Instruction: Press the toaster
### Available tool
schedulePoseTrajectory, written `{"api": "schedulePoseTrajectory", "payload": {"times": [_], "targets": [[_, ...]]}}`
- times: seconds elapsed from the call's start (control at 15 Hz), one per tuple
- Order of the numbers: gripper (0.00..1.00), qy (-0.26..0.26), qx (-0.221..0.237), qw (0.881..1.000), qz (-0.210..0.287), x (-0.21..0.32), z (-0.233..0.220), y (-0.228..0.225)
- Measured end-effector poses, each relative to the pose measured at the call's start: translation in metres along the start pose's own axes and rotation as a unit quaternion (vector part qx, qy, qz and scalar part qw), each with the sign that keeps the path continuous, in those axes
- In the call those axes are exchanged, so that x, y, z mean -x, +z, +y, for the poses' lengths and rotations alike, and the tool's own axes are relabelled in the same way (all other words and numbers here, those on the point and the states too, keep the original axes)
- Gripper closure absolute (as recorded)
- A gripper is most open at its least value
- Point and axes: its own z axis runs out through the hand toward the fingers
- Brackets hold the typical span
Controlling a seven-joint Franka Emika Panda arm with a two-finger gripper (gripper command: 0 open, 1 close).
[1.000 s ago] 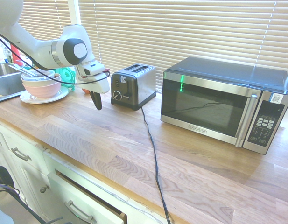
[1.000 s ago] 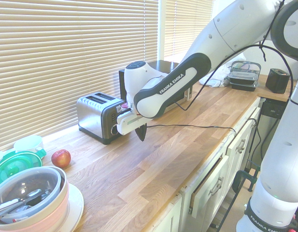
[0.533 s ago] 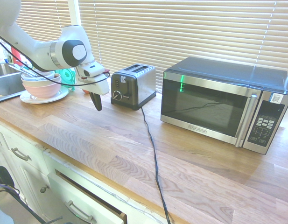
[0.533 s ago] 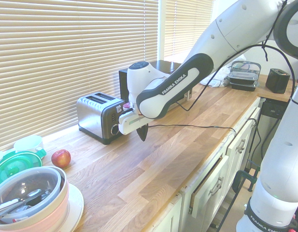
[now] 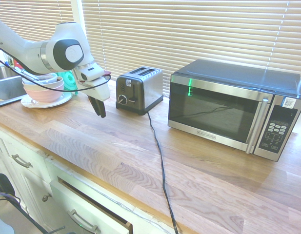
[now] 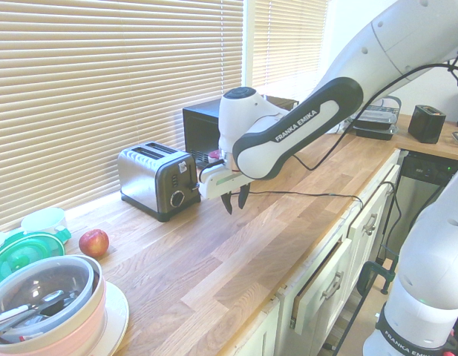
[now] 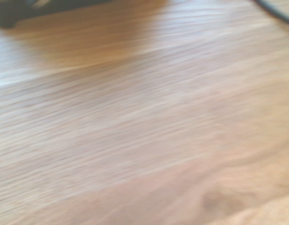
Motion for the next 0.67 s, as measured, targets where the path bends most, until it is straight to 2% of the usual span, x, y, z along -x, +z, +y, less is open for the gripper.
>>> {"api": "schedulePoseTrajectory", "payload": {"times": [0.4,0.67], "targets": [[0.00,0.018,-0.042,0.998,0.033,0.003,0.020,-0.058],[0.00,0.019,-0.042,0.998,0.037,0.005,0.022,-0.066]]}}
